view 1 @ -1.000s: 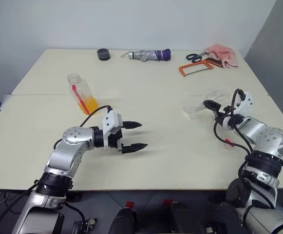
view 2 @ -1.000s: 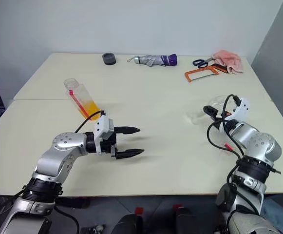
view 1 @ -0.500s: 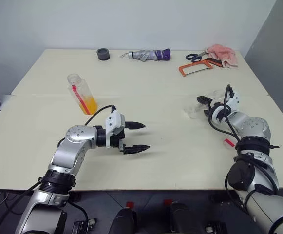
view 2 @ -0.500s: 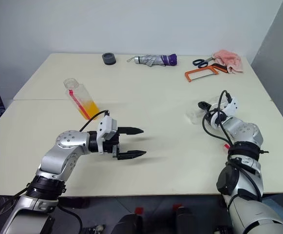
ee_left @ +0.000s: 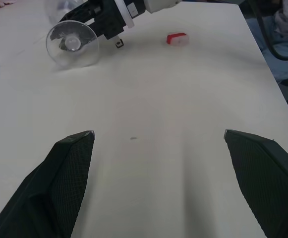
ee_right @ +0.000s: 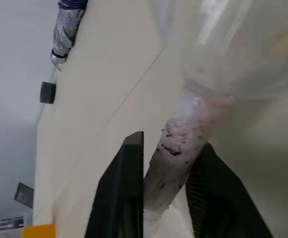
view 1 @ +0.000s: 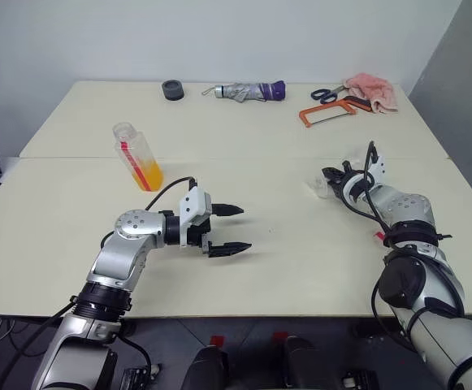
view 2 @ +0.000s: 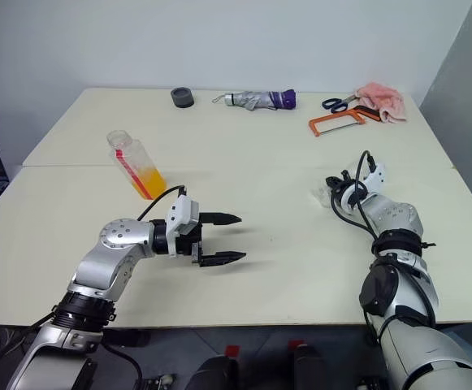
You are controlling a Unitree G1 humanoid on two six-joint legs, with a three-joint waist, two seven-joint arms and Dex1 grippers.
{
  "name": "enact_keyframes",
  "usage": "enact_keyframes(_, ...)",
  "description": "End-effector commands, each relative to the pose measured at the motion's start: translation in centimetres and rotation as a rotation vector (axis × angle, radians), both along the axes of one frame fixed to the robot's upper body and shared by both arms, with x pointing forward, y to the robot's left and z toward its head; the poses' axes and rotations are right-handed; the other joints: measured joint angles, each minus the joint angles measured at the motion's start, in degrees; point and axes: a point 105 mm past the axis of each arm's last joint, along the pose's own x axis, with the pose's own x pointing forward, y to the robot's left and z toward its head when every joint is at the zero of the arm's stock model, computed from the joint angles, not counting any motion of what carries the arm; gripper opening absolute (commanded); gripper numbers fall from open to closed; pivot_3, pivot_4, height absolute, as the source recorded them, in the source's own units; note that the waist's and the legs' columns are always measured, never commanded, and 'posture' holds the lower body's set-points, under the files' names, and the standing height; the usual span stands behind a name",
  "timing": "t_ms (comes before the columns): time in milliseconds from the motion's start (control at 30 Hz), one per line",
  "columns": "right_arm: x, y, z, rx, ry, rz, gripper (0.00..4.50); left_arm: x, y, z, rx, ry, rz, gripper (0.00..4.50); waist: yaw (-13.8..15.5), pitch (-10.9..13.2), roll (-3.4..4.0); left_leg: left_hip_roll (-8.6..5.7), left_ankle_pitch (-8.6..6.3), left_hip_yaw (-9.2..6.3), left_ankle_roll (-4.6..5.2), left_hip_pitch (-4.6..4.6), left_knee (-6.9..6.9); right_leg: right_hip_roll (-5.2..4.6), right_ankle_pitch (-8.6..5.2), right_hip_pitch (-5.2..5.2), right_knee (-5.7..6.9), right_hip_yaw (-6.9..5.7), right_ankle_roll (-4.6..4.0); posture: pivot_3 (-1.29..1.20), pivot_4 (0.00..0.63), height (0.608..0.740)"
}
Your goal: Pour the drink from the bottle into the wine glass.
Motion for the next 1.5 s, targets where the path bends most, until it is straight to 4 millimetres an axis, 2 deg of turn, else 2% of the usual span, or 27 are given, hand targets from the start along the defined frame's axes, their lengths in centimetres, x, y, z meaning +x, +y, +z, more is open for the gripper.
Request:
enact_keyframes(33, -0.2, -0.1, 3.2, -0.109, -0.17, 0.009, 0.15, 0.0, -0.3, 0.9, -0.005, -0.046, -0.016, 4.5, 0.04, 0.0, 0.0, 0.01, 0.0, -0.04, 0.0, -0.02, 0.0, 0.0, 0.0, 0.0, 0.0, -0.02, 0.0, 0.0, 0.15, 0.74)
enact_keyframes(133, -0.9, 0.8, 2.9, -0.45, -0.308, 0.032, 0.15, 0.1, -0.6, 1.3, -0.03, -0.043, -0.009, 4.5, 0.1, 0.0, 0.01, 0.01, 0.0, -0.09, 0.0, -0.07, 0.0, -0.03, 0.0, -0.01, -0.02, -0.04, 0.0, 0.0, 0.15, 0.74)
enact_keyframes(233, -1.7, 1.8, 0.3, -0.732, -0.376, 0.06, 0.15, 0.1, -0.6, 1.5, -0.042, -0.031, -0.008, 4.5, 0.04, -0.01, 0.01, -0.05, 0.0, -0.11, 0.0, -0.08, 0.01, -0.03, 0.0, -0.04, -0.04, -0.03, 0.01, 0.0, 0.15, 0.74)
enact_keyframes(333, -2.7, 2.5, -2.0, -0.87, -0.414, 0.09, 0.15, 0.3, -0.3, 1.6, -0.047, -0.023, 0.01, 4.5, 0.06, -0.03, -0.01, -0.07, 0.01, -0.15, -0.01, -0.01, 0.03, -0.01, 0.0, -0.02, -0.01, -0.04, 0.01, 0.0, 0.15, 0.74)
enact_keyframes(533, -4.9, 3.6, -5.6, -0.928, -0.424, 0.123, 0.15, 0.2, 0.4, 1.3, -0.04, -0.013, 0.04, 4.5, 0.11, -0.09, -0.02, -0.03, 0.01, -0.26, -0.02, 0.06, 0.04, -0.01, 0.0, 0.08, -0.02, -0.07, 0.01, 0.0, 0.15, 0.74)
enact_keyframes(633, -5.6, 3.8, -6.6, -0.954, -0.438, 0.125, 0.15, 0.1, 0.5, 1.3, -0.041, -0.01, 0.047, 4.5, 0.13, -0.11, -0.05, -0.03, 0.01, -0.27, -0.02, 0.09, 0.04, -0.01, -0.01, 0.1, -0.02, -0.07, 0.01, 0.0, 0.15, 0.74)
enact_keyframes(767, -5.8, 3.7, -6.8, -0.979, -0.474, 0.106, 0.15, 0.1, 0.6, 1.3, -0.044, -0.008, 0.058, 4.5, 0.13, -0.12, -0.06, -0.04, 0.01, -0.28, -0.01, 0.13, 0.03, 0.01, -0.01, 0.11, -0.02, -0.07, 0.01, 0.0, 0.15, 0.74)
enact_keyframes(900, -5.5, 4.4, -5.0, -1.032, -0.61, 0.105, 0.15, 0.3, 1.4, 1.7, -0.067, -0.015, 0.115, 4.5, 0.12, -0.12, -0.06, -0.06, 0.01, -0.26, -0.01, 0.17, 0.02, 0.02, -0.01, 0.12, -0.02, -0.02, 0.01, 0.0, 0.15, 0.74)
enact_keyframes(1000, -5.5, 7.4, -2.3, -1.002, -0.781, 0.146, 0.15, 1.1, 3.9, 2.2, -0.113, -0.034, 0.276, 4.5, -0.33, -0.1, -0.04, -0.04, 0.01, -0.26, -0.01, 0.18, 0.01, 0.04, -0.01, 0.1, -0.02, -0.01, 0.01, 0.0, 0.15, 0.74)
enact_keyframes(1067, -5.5, 9.8, -1.3, -0.977, -0.855, 0.2, 0.15, 1.3, 5.6, 2.5, -0.134, -0.045, 0.371, 4.5, -0.81, -0.09, -0.03, 0.0, 0.0, -0.23, -0.01, 0.19, -0.02, 0.11, -0.01, 0.05, -0.01, 0.03, 0.01, 0.0, 0.15, 0.74)
enact_keyframes(1200, -5.3, 13.1, -1.2, -0.93, -0.885, 0.302, 0.15, 0.5, 6.7, 2.6, -0.133, -0.044, 0.429, 4.5, -1.37, -0.06, 0.0, 0.19, 0.01, -0.22, -0.02, 0.2, -0.05, 0.12, -0.01, 0.0, -0.01, 0.04, 0.0, 0.0, 0.15, 0.74)
enact_keyframes(1333, -5.5, 17.4, -1.1, -0.885, -0.943, 0.436, 0.15, -0.4, 7.8, 3.2, -0.129, -0.069, 0.489, 4.5, -1.35, -0.04, 0.0, 0.29, 0.01, -0.23, -0.03, 0.18, -0.04, 0.11, 0.0, 0.0, 0.01, 0.01, 0.0, 0.0, 0.15, 0.74)
enact_keyframes(1500, -5.5, 19.1, -2.2, -0.883, -0.939, 0.517, 0.15, -0.8, 8.5, 4.2, -0.115, -0.093, 0.516, 4.5, -0.68, -0.03, -0.01, 0.14, 0.01, -0.28, -0.04, 0.16, -0.01, -0.01, 0.0, 0.02, 0.0, -0.02, 0.0, 0.0, 0.15, 0.74)
